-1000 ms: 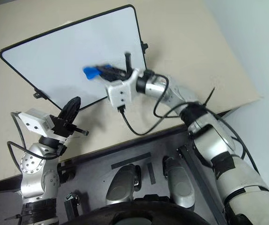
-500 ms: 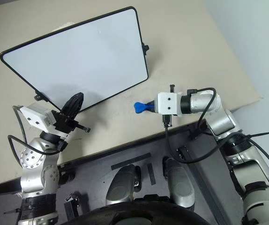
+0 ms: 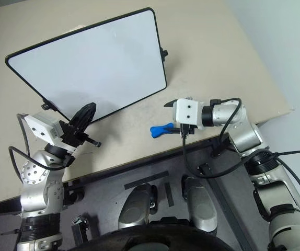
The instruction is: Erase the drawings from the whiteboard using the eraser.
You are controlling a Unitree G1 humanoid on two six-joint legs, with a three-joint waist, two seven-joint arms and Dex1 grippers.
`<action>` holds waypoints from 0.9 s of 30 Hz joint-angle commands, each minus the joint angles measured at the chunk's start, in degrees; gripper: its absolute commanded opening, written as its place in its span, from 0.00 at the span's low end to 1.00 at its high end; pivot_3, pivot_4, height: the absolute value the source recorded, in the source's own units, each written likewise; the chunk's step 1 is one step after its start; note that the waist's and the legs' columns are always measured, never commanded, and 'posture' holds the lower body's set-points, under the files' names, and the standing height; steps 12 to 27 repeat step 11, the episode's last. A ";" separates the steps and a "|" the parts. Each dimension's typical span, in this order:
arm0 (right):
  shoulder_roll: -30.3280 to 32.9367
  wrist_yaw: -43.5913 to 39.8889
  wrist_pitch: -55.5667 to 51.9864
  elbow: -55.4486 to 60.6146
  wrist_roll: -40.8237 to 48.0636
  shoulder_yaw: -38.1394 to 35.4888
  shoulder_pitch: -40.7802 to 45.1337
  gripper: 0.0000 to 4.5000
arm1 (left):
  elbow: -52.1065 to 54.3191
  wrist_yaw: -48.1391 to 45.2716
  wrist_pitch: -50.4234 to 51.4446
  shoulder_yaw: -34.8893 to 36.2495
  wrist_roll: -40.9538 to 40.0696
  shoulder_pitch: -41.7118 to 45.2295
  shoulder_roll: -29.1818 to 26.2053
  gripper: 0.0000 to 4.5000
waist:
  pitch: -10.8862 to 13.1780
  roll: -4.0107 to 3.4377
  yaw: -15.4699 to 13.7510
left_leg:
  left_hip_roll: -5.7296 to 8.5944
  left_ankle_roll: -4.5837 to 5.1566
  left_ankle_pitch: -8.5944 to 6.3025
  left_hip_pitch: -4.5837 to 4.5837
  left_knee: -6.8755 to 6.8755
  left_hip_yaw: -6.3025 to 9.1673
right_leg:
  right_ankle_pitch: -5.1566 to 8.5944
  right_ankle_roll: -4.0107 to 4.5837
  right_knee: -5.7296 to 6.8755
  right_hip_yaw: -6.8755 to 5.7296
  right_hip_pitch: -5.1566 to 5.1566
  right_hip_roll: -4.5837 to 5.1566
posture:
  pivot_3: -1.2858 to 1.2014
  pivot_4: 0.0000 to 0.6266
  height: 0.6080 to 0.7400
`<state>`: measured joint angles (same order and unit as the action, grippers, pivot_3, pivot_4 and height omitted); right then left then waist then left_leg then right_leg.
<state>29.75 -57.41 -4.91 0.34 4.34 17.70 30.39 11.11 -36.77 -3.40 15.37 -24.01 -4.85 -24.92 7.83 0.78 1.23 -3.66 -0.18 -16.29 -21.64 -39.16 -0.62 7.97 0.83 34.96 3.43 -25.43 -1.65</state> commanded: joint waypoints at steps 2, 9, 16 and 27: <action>1.17 1.22 -5.38 4.51 7.23 -8.79 -1.20 0.80 | 0.58 -0.81 1.06 1.15 -1.53 2.17 -1.81 0.00 | 0.00 0.00 -0.11 | 0.01 0.00 0.00 -0.01 -0.01 0.00 | 0.00 -0.01 -0.02 0.01 0.02 0.00 | 0.52 0.24 1.00; 4.07 1.85 -11.28 9.48 10.76 -13.59 -6.68 0.80 | 1.19 -1.67 2.53 0.78 -2.24 1.63 -2.33 0.00 | 0.00 0.00 -0.05 | 0.02 0.00 0.00 0.00 0.03 0.00 | 0.10 -0.03 -0.02 0.02 0.01 0.00 | 0.52 0.24 1.00; 4.11 2.10 -11.71 10.54 10.82 -13.56 -7.16 0.80 | 0.84 -1.70 2.99 0.42 -2.21 2.64 -2.35 0.00 | 0.00 0.00 -0.04 | 0.02 0.00 0.00 0.00 0.05 0.00 | 0.10 -0.03 -0.01 0.02 0.00 0.00 | 0.52 0.24 1.00; 4.11 2.10 -11.71 10.54 10.82 -13.56 -7.16 0.80 | 0.84 -1.70 2.99 0.42 -2.21 2.64 -2.35 0.00 | 0.00 0.00 -0.04 | 0.02 0.00 0.00 0.00 0.05 0.00 | 0.10 -0.03 -0.01 0.02 0.00 0.00 | 0.52 0.24 1.00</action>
